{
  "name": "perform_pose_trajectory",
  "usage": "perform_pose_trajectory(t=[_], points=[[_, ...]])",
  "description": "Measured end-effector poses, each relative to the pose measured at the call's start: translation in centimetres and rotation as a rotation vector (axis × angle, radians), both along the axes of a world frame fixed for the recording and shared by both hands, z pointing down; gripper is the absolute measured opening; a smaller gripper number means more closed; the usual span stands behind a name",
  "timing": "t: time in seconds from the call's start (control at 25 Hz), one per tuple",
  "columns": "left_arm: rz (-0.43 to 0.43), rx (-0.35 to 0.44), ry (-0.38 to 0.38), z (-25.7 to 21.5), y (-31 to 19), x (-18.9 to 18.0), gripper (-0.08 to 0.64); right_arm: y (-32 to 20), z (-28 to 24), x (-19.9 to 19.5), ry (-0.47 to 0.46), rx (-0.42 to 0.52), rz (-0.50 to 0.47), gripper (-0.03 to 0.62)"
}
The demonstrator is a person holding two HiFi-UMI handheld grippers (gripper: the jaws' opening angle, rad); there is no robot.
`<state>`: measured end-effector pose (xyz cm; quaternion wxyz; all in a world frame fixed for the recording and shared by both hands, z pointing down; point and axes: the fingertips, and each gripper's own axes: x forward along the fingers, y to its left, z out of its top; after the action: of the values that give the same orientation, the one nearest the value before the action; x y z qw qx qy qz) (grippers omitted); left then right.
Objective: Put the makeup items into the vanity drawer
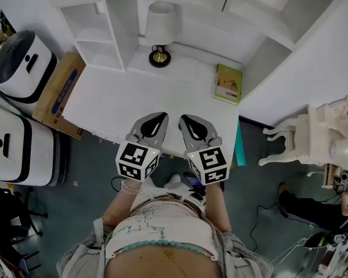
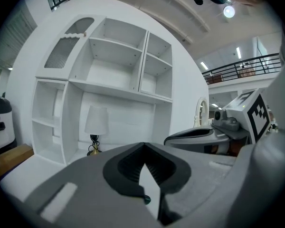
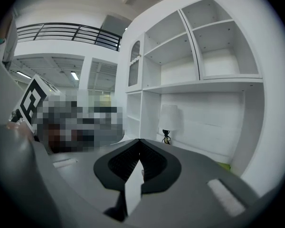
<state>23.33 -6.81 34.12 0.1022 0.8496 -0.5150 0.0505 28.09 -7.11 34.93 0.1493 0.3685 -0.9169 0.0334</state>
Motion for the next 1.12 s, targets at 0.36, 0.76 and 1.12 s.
perform_pose_trajectory(t=[0.36,0.76,1.12], points=[[0.121,-0.016,0.002,0.3,-2.2,-2.2,0.001,-1.7,0.4,-2.1,0.019,-0.010,0.120,0.028],[0.254,-0.028,-0.005,1.2,-3.5,-3.5,0.001,-2.6,1.4,-2.7,0.052,-0.024,0.256,0.028],[0.383,-0.045,-0.050,2.1,-3.8,-5.0,0.001,-3.3,2.2,-3.3,0.085,-0.022,0.361,0.028]])
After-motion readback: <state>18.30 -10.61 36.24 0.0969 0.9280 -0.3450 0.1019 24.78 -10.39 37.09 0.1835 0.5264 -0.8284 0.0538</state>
